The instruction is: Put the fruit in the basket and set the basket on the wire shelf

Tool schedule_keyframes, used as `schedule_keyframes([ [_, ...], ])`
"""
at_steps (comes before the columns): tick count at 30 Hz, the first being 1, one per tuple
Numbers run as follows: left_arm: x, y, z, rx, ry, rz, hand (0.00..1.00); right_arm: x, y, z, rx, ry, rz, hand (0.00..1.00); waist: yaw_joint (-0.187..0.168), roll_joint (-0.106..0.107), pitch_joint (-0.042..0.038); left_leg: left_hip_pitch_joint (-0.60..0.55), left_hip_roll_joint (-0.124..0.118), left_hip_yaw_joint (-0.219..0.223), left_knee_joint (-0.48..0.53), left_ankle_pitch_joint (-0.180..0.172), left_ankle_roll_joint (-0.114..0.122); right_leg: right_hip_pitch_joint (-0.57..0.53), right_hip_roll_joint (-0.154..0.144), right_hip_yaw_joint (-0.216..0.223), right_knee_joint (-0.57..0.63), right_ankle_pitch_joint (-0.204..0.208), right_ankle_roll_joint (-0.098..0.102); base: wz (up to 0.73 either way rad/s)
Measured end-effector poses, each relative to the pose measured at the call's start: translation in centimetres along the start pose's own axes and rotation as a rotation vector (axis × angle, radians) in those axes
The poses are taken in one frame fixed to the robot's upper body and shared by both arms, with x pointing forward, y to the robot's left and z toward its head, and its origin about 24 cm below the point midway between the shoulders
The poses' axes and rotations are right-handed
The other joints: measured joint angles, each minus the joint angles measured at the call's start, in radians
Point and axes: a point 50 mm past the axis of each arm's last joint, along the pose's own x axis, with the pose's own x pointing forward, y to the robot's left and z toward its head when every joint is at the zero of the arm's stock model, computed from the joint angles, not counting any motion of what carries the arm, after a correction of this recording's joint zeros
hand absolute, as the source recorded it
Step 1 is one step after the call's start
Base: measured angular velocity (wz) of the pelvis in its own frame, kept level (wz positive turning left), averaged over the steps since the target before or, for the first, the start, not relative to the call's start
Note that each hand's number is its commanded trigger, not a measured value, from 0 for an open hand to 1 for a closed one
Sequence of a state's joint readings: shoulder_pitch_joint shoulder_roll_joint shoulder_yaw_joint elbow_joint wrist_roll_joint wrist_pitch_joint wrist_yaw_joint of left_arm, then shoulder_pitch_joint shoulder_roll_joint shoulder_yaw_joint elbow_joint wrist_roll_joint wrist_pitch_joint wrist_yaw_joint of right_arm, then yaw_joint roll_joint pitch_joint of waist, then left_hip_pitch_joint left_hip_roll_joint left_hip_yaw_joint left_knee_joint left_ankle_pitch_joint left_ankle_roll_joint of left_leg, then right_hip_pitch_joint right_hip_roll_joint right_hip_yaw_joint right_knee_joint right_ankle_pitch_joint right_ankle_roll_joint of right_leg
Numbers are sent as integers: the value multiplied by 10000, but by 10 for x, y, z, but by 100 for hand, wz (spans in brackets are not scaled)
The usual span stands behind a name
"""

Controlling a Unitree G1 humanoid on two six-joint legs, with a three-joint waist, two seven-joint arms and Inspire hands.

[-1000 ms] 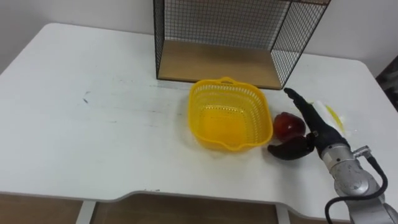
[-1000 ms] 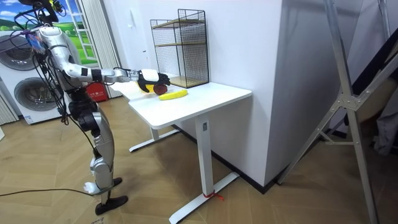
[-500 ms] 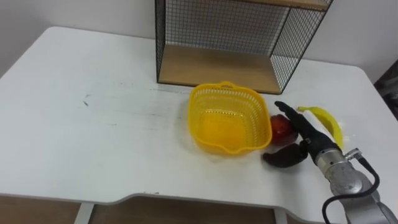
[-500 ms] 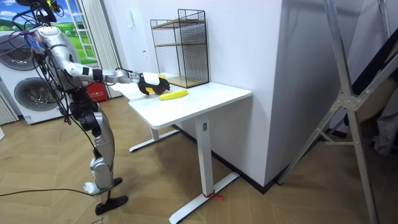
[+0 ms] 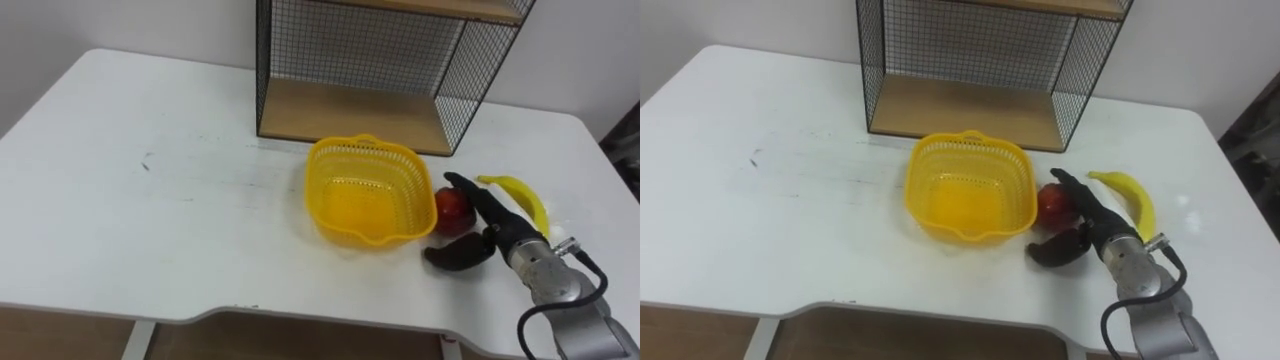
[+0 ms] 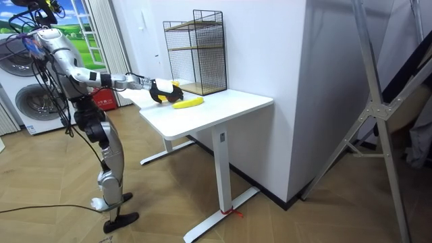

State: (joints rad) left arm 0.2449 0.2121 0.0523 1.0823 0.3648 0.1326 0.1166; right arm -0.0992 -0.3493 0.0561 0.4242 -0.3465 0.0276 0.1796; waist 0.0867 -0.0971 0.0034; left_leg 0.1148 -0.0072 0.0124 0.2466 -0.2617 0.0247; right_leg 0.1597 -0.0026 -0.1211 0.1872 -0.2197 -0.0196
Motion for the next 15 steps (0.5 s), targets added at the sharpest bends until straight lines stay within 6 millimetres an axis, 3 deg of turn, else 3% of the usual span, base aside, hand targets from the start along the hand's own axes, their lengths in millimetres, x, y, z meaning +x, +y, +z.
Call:
schedule_keyframes([
  [15,1,1,8,162,-151,6,0,4,-7,2,-442,183,-332,100,-5,153,-5,23,-2,0,-66,1,0,-16,0,-5,-19,0,1,0],
])
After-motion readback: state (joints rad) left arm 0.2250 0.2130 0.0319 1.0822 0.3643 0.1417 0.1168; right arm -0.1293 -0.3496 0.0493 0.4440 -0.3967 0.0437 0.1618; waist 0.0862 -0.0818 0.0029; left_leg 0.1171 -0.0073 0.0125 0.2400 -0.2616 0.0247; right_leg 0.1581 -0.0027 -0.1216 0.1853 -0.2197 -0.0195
